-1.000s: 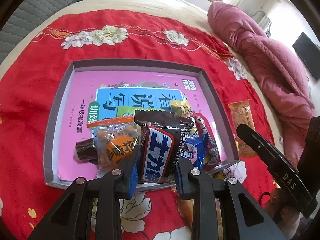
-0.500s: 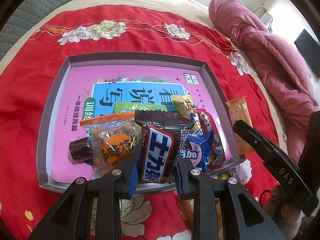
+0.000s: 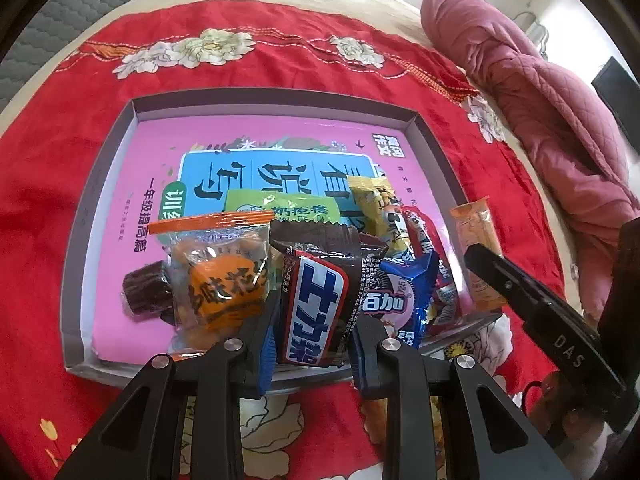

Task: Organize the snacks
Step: 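Open the left gripper to drop the chocolate bar while the right releases the puffed bag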

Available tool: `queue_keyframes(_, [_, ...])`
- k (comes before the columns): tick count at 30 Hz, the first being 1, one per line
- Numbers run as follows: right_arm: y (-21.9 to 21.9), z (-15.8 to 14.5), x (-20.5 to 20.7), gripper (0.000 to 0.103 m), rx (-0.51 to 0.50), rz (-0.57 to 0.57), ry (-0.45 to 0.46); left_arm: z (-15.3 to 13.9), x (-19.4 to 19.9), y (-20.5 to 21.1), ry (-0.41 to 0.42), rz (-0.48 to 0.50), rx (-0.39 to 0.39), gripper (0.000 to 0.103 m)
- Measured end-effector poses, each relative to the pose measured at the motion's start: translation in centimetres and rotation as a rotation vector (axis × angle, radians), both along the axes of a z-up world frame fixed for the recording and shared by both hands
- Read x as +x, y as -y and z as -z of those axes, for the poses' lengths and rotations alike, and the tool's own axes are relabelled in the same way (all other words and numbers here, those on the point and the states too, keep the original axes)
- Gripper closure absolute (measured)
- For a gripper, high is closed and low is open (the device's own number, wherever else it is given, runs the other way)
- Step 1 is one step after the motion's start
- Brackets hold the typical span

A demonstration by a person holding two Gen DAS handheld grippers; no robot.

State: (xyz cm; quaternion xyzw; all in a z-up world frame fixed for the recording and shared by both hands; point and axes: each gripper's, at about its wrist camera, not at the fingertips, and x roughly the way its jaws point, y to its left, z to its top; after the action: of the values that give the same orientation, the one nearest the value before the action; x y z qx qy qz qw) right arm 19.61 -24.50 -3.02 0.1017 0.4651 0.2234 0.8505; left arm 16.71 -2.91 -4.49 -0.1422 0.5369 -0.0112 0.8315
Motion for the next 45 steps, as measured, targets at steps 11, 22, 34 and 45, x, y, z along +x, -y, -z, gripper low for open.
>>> queue_keyframes(11, [-0.06,0.25,-0.02,0.083,0.0,0.005,-0.013,0.17,0.22,-0.02,-0.012,0.004,0.005,0.072])
queue_keyframes(22, [0.16,0.43,0.05,0.082,0.006,0.024,-0.023,0.0,0.22,0.3,-0.007,0.018,-0.008,0.072])
queue_keyframes(34, [0.06,0.54,0.03,0.08,0.004,0.029,-0.022,0.1,0.35,-0.12,-0.013,0.007,-0.007,0.072])
queue_keyframes(45, [0.11,0.04,-0.05,0.074,0.027,0.029,-0.006,-0.57,0.11,-0.22,0.003,0.003,0.0,0.064])
